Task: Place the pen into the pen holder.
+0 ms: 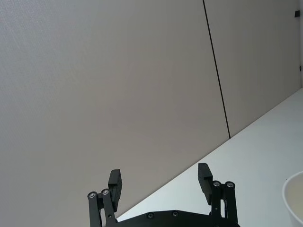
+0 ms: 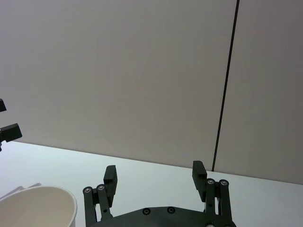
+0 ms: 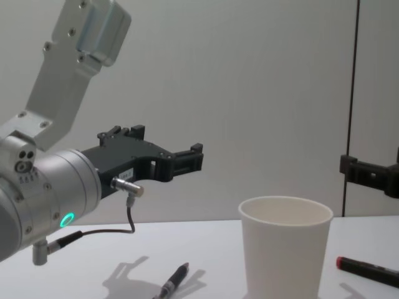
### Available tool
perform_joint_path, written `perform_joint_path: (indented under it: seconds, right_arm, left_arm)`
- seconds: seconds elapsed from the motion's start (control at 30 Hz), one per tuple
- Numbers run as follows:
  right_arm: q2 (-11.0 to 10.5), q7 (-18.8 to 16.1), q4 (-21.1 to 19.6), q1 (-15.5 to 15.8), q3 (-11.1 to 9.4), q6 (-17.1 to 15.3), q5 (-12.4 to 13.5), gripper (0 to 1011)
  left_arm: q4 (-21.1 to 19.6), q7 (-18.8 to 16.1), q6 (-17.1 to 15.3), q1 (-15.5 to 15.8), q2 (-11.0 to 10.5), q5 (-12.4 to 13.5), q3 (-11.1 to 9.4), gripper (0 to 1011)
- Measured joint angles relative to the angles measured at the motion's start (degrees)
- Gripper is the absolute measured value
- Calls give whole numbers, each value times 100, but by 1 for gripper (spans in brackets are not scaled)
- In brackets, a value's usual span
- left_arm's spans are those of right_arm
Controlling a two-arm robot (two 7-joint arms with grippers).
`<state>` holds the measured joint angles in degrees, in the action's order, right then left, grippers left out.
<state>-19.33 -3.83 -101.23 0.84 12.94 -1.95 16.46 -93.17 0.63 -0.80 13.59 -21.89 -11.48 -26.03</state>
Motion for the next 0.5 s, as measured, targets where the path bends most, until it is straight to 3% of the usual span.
perform_joint_path:
  seconds: [0.5]
  right_arm:
    - [0, 0, 0, 0, 0, 0, 0, 1002]
  left_arm:
    - [0, 0, 0, 0, 0, 0, 0, 1001]
